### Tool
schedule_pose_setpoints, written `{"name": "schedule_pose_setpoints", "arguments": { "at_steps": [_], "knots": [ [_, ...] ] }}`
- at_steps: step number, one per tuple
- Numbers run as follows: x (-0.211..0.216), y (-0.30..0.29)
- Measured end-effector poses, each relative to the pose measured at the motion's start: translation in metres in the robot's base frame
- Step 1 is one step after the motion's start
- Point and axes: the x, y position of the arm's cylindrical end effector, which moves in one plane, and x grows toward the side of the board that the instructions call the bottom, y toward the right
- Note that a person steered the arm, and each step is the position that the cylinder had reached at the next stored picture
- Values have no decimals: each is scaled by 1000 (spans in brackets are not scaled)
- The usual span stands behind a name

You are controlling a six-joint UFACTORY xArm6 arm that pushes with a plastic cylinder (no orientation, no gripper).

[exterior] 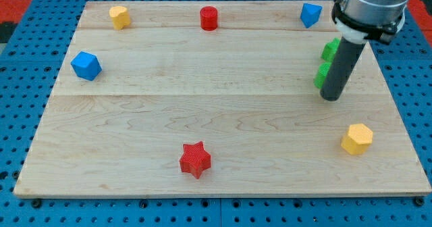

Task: Slide the red star slightly left

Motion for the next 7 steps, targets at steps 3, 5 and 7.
{"name": "schedule_pose_setpoints", "arguments": {
  "at_steps": [3, 5, 7],
  "knots": [
    [70, -84],
    [74, -84],
    [106, -90]
  ]
}}
